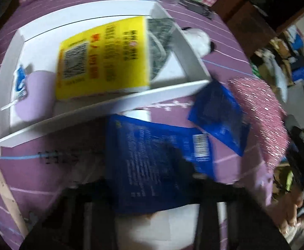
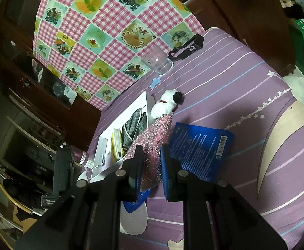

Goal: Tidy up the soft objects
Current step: 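Grasp the large blue printed packet with the left tool, then carry the blue packet and pink sponge over the white tray with both tools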

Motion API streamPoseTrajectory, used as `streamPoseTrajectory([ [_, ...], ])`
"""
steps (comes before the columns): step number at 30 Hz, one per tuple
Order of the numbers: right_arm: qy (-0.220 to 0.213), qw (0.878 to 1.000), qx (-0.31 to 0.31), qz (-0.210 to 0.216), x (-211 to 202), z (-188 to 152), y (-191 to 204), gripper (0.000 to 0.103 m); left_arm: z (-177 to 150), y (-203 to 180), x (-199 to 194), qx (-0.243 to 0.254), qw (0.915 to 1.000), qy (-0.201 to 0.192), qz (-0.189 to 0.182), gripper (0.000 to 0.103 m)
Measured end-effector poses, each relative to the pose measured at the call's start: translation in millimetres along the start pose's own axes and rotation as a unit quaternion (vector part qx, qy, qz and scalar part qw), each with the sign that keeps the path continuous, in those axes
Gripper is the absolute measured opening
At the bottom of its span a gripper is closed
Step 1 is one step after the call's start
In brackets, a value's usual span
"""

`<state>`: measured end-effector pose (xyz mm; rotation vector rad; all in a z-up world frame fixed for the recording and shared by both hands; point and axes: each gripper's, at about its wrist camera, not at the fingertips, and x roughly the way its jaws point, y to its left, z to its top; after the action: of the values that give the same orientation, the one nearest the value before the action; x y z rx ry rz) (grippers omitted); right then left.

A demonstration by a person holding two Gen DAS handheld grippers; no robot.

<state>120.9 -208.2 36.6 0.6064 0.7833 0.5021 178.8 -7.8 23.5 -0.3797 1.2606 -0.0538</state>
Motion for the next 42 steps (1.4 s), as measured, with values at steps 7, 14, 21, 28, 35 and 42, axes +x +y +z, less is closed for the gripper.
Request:
streamPoseTrajectory([
  [7,-0.001,1.000,-0.004,0.000,-1.3,1.1,0.8,0.018,-2.9,-10.1,-24.0,0.014,0.9976,-0.061,-0.030,0.013],
  [14,-0.008,1.000,-0.016,-0.010,-0.3,-0.5,4.8,0.018,-4.1,-19.0,-55.3,0.041,0.9863,-0.152,-0.049,0.007],
  [21,0.000,0.998,-0.042,-0.040,12.8,-6.7,10.2,0.018,-6.8,-31.8,-54.2,0.089,0.9762,-0.194,-0.041,0.006],
  [28,-0.003,0.993,-0.089,-0.077,17.8,-17.1,25.1,0.018,-7.4,-39.5,-46.7,0.119,0.9724,-0.200,-0.016,0.006],
  [35,-0.015,0.987,-0.120,-0.110,16.4,-22.6,36.8,0.018,-6.4,-29.4,-51.1,0.110,0.9704,-0.213,-0.031,0.005],
  [42,-0.019,0.981,-0.133,-0.137,16.9,-27.6,45.5,0.018,-2.0,-20.5,-57.0,0.095,0.9683,-0.227,-0.045,0.005],
])
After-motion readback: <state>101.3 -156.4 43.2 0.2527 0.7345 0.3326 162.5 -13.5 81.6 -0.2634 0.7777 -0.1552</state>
